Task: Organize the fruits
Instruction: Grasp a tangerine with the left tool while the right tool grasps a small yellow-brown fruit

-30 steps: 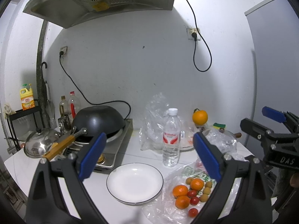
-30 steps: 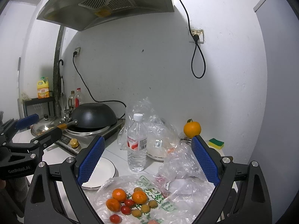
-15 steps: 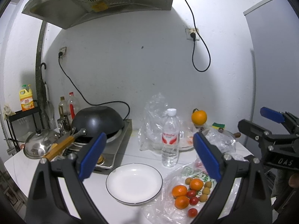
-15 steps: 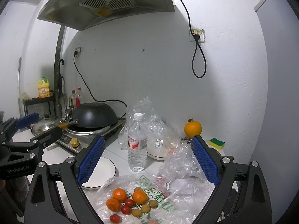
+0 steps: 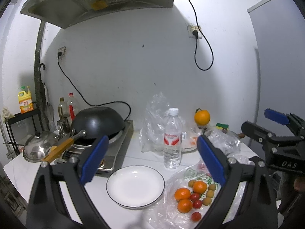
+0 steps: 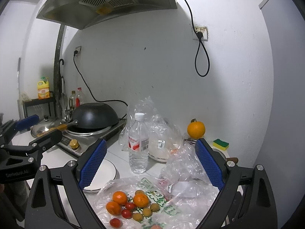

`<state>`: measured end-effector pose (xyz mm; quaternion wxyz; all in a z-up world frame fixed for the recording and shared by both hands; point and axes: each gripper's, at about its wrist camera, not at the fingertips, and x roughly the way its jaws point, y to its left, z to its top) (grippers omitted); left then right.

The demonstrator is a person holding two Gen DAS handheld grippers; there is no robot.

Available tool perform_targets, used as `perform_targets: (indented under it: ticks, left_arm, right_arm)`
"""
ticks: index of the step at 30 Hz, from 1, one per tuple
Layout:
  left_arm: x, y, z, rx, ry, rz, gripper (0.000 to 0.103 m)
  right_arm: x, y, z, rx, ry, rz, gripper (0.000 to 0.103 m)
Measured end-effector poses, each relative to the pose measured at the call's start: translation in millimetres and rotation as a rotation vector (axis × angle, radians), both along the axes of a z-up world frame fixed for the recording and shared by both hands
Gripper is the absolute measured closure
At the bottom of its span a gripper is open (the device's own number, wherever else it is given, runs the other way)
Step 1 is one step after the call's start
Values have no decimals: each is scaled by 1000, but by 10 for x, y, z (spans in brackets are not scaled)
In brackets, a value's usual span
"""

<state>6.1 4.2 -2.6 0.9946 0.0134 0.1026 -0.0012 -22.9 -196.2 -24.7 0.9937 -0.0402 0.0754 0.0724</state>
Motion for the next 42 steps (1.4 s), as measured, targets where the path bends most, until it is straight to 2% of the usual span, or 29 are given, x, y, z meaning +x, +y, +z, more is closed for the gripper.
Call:
perform_targets:
  ticks: [12, 19, 21, 25, 27, 30, 32, 35, 37, 39, 42]
  left_arm:
    - [118, -147, -178, 40, 61, -18, 8]
    - [216, -341, -468, 93, 149, -59, 8]
    - [259, -388, -558, 104, 179, -70, 9]
    - [296, -494, -719, 118, 227, -101, 9]
    - [314, -547, -790, 125, 249, -121, 10]
    - [356, -618, -884, 136, 281, -140, 21]
    - [372, -643, -938, 139, 300, -150, 22]
    - [405, -696, -1036, 154, 339, -165, 32]
    - [443, -713, -1093, 158, 363, -176, 34]
    - [495, -724, -1162, 163, 393, -182, 40]
    - [557, -726, -1255, 162, 424, -198, 46]
  right_arm:
    - [67, -234, -142, 13, 49, -17, 7]
    - [103, -466, -349, 3, 123, -44, 9]
    - [111, -536, -426, 8, 150, -51, 17]
    - [112, -605, -555, 14, 188, -55, 22]
    - [119, -625, -613, 13, 208, -52, 28]
    - [132, -630, -693, 8, 236, -43, 38]
    - [146, -616, -753, 8, 254, -30, 43]
    - [211, -573, -862, 8, 300, 11, 54]
    - [294, -530, -954, 9, 342, 36, 57]
    - [355, -489, -1027, 17, 368, 48, 66]
    - [457, -460, -1118, 35, 402, 66, 72]
